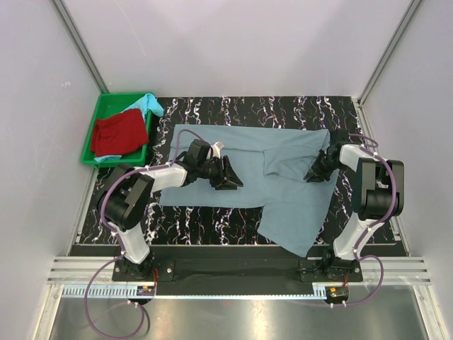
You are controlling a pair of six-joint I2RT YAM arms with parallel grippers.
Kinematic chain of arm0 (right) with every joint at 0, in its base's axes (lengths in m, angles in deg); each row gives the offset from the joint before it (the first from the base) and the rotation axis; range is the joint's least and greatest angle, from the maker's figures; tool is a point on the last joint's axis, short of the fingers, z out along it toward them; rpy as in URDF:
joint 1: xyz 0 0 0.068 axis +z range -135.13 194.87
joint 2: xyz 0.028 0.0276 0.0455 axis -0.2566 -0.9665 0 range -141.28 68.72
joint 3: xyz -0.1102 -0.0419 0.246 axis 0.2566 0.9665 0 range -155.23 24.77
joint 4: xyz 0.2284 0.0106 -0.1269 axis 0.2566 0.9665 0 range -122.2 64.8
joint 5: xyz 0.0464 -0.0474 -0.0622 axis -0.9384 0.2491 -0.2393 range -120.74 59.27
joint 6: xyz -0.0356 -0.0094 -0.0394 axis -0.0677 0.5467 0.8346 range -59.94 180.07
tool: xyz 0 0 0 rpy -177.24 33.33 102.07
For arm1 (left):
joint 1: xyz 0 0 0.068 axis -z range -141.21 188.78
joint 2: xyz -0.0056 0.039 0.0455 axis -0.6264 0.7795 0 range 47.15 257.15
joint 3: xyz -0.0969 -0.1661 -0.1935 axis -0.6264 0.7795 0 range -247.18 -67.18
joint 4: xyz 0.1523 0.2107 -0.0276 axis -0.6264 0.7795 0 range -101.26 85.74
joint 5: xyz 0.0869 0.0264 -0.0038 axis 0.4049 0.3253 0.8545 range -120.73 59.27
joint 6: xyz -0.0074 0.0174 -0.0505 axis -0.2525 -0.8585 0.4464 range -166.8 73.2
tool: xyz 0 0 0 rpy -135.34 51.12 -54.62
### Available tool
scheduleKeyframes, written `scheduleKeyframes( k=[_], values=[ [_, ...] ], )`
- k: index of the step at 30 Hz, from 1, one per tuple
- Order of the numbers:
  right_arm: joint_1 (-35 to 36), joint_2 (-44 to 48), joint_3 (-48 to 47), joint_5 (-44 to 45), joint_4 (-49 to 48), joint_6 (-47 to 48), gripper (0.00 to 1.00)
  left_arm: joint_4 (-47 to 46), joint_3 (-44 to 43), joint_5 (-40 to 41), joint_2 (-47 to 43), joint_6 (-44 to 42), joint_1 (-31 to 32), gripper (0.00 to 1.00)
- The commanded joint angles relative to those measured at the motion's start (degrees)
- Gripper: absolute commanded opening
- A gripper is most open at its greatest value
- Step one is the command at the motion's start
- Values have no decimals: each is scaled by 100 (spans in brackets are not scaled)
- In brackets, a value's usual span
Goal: Fold and stack the t-shirts
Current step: Fold the tshirt
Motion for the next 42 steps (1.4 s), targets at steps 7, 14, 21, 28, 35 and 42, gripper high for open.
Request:
scheduleKeyframes(
  k=[7, 14, 21, 28, 35, 42],
  values=[
    [-11, 168, 40, -31, -75, -52, 8, -280, 5, -191, -35, 1, -29, 45],
    [-11, 694, 146, -66, 215, -236, 4, -280, -3, -182, 35, 0, -38, 45],
    [-11, 977, 435, 4, 400, -272, 1, -350, -56, -235, 184, 53, -38, 45],
    [-11, 889, 392, 294, 409, -105, 3, -368, -152, -332, 219, 36, -47, 46],
    [-11, 748, 287, 84, 453, -113, 24, -350, -320, -411, 316, 27, -47, 47],
    [-11, 871, 401, -224, 462, -333, 24, -429, -205, -437, 352, 53, -38, 47]
  ],
)
